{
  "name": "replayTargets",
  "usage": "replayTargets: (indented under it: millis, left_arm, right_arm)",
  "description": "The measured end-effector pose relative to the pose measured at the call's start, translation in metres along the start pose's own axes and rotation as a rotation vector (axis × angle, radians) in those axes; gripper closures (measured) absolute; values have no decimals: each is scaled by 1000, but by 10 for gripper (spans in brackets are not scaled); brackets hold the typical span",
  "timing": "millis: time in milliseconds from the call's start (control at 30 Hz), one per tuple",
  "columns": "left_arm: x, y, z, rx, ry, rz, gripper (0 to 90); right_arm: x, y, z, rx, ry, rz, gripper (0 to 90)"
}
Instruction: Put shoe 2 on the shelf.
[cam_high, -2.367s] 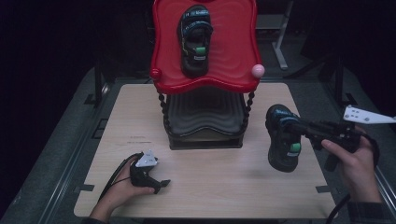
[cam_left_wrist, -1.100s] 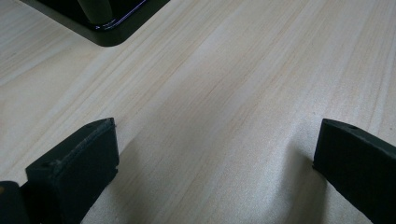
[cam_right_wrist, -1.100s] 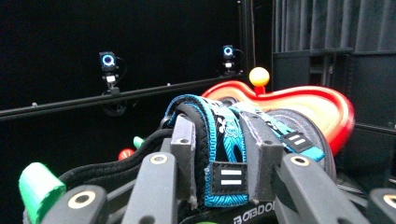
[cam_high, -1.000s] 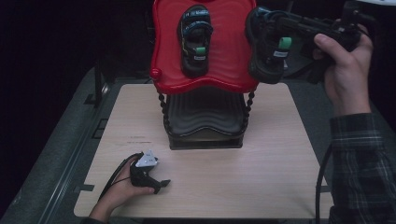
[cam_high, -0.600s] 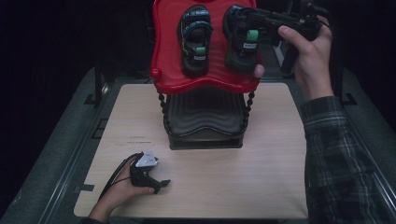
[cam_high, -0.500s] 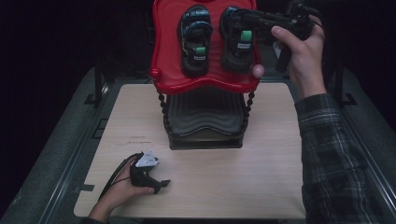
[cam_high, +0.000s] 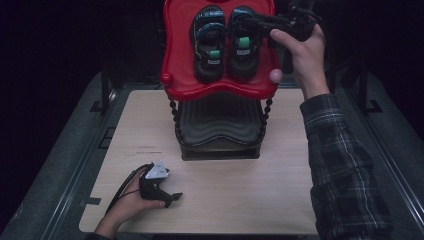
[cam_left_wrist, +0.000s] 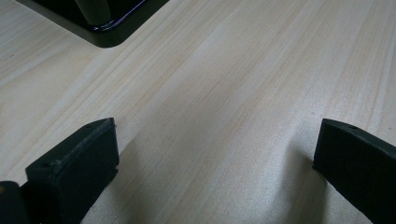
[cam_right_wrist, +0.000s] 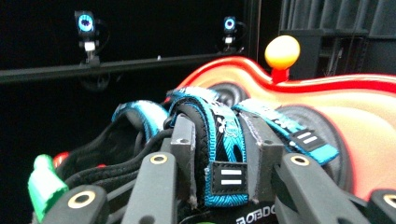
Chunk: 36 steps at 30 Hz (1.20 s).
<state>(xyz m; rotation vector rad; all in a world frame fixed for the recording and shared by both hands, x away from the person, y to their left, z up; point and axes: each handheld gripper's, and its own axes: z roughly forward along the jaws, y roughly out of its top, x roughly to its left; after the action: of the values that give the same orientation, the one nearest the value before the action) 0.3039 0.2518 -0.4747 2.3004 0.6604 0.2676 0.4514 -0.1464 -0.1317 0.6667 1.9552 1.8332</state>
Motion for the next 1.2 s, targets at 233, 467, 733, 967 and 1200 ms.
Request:
replayTargets:
  millis: [233,467,733,967,1200]
  left_arm:
    - [0,0,0,0,-1,1,0]
    - [0,0,0,0,-1,1,0]
    - [0,0,0,2,-1,3,0]
    - [0,0,0,1,2,-2,0]
    - [0,0,0,1,1,-3,0]
  right_arm:
    - [5,-7,-3,30,30,-12,666]
    - [8,-8,-19,27,17,5,489]
    - [13,-21,-57,38,-46,11,316]
    - [16,-42,-85,52,-62,28,290]
    - [20,-72,-110,62,-70,44,283]
